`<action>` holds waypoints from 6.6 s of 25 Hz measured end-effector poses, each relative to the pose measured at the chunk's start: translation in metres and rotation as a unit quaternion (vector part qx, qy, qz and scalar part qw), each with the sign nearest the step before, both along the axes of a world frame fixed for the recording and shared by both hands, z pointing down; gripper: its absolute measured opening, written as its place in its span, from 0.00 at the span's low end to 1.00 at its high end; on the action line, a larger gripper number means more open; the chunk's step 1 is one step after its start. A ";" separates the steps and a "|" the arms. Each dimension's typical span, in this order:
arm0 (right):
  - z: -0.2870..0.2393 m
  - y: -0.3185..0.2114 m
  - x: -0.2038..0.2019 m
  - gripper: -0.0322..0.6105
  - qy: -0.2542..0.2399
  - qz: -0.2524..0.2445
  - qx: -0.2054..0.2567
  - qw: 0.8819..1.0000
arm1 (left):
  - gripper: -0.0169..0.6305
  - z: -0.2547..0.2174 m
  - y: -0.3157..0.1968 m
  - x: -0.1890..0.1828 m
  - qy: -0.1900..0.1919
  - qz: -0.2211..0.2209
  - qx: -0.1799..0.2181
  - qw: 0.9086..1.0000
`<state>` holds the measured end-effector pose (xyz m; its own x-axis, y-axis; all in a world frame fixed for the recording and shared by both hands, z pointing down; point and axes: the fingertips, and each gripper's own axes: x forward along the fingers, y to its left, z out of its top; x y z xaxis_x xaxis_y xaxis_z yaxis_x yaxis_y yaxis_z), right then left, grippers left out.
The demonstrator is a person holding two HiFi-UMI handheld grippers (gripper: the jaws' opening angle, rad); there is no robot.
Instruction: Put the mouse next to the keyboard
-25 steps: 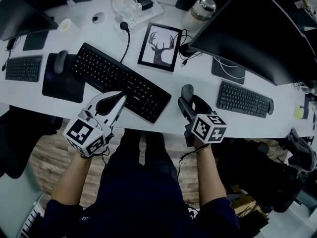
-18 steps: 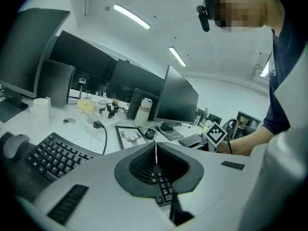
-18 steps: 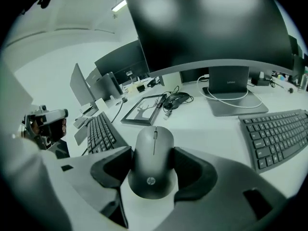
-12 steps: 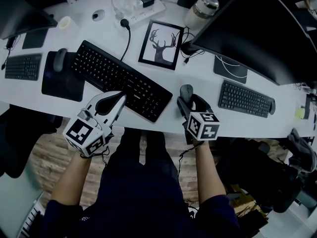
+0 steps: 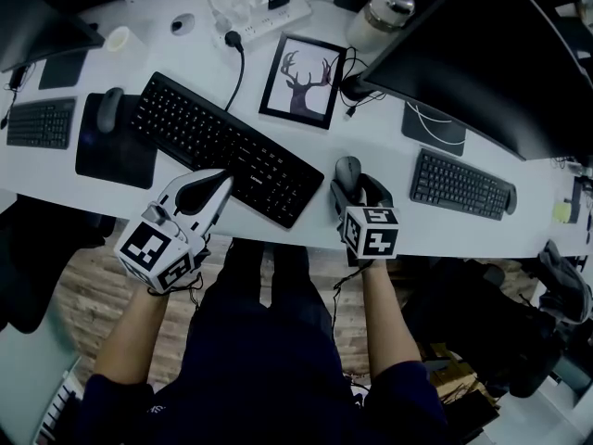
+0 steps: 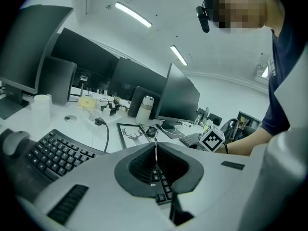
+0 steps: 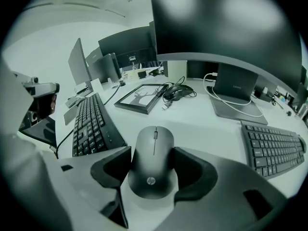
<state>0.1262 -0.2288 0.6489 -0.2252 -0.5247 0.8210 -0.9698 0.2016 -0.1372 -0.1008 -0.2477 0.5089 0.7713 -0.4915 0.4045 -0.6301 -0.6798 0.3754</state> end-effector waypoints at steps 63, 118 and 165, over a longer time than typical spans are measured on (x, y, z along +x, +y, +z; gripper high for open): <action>-0.071 0.003 -0.005 0.53 0.004 -0.005 0.085 0.996 | 0.08 -0.058 0.011 0.004 0.000 0.000 0.057 0.998; -0.277 0.041 -0.043 0.16 -0.070 -0.059 0.278 0.956 | 0.08 -0.157 0.057 0.023 0.022 -0.018 0.149 0.988; -0.276 0.038 -0.022 0.05 -0.117 -0.090 0.274 0.950 | 0.08 -0.155 0.061 0.053 0.012 -0.036 0.144 0.989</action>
<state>0.1038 -0.1910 0.3731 -0.4950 -0.7946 0.3515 -0.8684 0.4653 -0.1710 -0.0479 -0.1864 0.3537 0.7379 -0.6372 0.2226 -0.6738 -0.7147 0.1877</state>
